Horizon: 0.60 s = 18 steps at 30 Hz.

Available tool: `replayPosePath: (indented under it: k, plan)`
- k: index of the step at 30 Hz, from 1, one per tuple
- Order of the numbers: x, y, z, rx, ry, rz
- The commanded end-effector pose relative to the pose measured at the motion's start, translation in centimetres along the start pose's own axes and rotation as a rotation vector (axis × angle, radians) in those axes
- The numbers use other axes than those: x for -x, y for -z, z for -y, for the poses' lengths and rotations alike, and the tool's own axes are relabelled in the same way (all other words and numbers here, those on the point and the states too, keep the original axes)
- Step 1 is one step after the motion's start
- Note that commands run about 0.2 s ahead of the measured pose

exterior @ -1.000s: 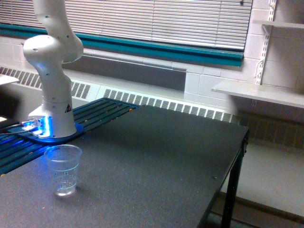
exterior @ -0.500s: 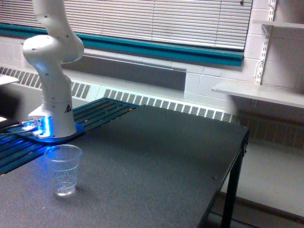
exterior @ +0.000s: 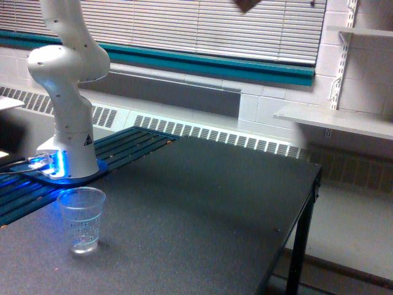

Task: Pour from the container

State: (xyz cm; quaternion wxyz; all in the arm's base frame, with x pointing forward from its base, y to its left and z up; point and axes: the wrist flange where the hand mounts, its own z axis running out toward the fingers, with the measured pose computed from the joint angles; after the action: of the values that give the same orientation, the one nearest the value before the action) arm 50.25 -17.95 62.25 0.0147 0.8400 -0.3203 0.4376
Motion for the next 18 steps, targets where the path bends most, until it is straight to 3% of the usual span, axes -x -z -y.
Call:
replayPosePath:
  k: [1,18]
  plan:
    - [0.7,1.0,-4.8,0.03,0.071,-0.02]
    - [5.9,3.5,-16.5,0.107,0.064,-0.027]
